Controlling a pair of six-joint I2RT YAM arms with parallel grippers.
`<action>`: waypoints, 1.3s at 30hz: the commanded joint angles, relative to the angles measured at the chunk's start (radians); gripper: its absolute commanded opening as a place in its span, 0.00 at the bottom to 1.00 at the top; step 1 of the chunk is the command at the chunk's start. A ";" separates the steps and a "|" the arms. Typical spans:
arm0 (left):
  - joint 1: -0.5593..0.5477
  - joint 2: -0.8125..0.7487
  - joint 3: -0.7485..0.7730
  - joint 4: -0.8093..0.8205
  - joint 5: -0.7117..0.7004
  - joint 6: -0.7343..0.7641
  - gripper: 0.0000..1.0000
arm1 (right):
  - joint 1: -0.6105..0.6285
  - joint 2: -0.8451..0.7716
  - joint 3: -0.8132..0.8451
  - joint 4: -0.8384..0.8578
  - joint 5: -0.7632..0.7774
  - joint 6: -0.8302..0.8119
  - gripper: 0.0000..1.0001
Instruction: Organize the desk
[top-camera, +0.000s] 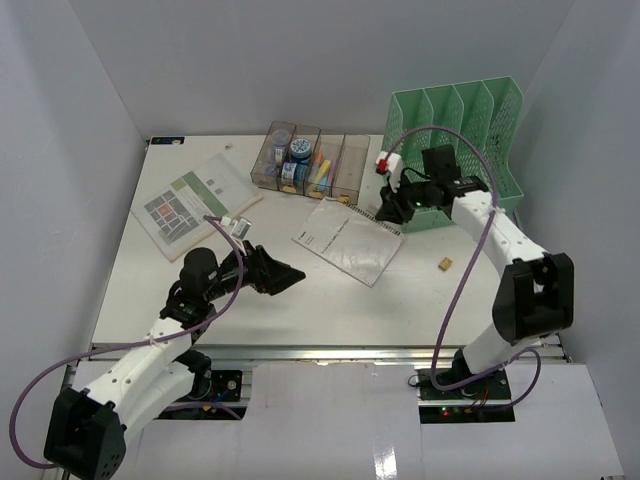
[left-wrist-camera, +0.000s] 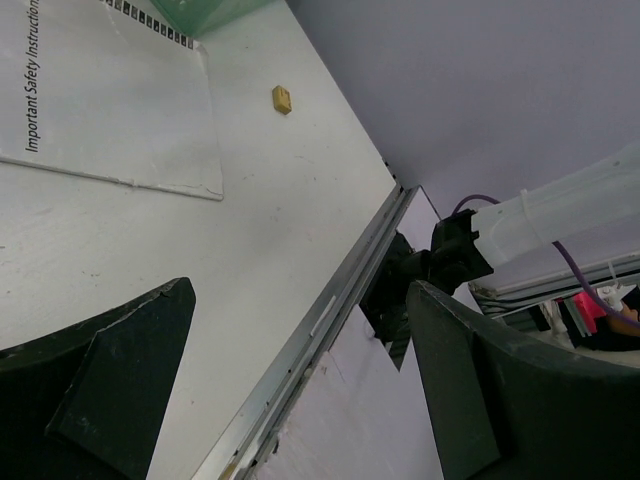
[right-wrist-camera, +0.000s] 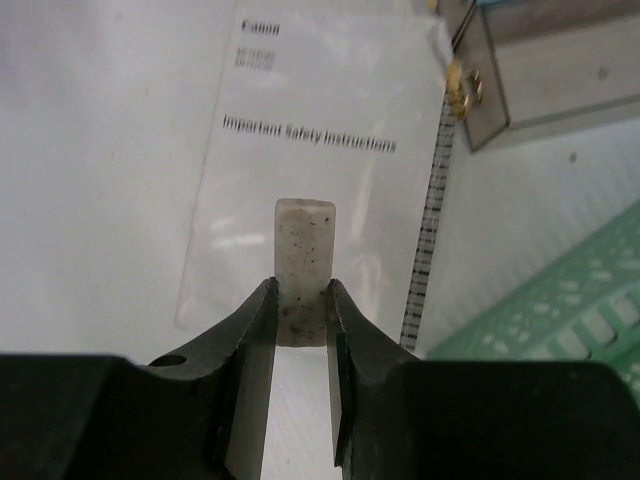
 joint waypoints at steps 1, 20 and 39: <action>-0.005 -0.075 -0.017 -0.089 -0.050 0.019 0.98 | 0.071 0.166 0.228 0.223 0.154 0.298 0.08; -0.006 -0.025 -0.013 -0.114 -0.059 0.042 0.98 | 0.119 0.647 0.540 0.595 0.501 0.544 0.51; -0.444 0.450 0.313 -0.121 -0.281 0.146 0.98 | -0.079 -0.246 -0.141 -0.046 -0.089 -0.013 0.72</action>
